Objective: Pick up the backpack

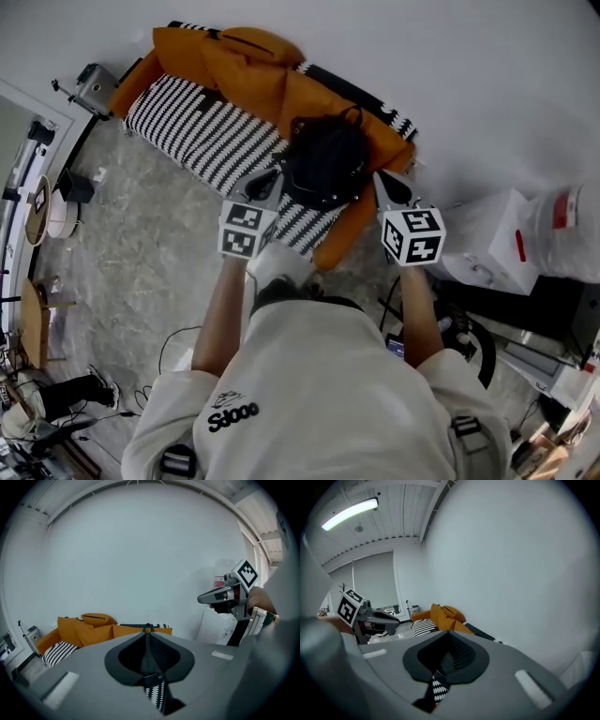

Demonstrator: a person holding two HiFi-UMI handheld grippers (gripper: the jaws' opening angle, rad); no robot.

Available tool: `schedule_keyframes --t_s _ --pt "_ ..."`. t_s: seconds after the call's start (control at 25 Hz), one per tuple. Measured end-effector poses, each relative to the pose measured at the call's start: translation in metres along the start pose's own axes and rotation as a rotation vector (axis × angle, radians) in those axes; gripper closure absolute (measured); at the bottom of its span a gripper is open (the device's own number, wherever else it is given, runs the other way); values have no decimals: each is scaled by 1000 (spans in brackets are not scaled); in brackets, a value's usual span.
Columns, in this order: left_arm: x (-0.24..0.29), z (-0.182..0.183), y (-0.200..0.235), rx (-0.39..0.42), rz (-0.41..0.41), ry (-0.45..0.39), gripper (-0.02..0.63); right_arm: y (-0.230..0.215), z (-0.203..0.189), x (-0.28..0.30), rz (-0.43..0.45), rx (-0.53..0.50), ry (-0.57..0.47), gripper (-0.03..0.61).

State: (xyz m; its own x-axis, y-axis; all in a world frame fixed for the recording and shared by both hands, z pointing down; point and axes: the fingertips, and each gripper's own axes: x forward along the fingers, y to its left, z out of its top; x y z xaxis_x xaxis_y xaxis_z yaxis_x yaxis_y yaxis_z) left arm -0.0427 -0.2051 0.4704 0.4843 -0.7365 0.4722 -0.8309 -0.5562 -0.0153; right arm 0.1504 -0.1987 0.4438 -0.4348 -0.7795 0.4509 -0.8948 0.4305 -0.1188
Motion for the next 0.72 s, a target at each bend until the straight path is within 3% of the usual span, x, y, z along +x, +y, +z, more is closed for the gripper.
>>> schedule_keyframes --t_s 0.28,0.44,0.72 --pt "39 -15 15 -14 -18 68 514 -25 -12 33 -8 38 52 553" --pt "71 -17 30 -19 -52 97 482 -35 -20 61 -6 60 97 509" --pt "132 -31 67 -42 -104 163 448 -59 -35 116 -76 119 167 462"
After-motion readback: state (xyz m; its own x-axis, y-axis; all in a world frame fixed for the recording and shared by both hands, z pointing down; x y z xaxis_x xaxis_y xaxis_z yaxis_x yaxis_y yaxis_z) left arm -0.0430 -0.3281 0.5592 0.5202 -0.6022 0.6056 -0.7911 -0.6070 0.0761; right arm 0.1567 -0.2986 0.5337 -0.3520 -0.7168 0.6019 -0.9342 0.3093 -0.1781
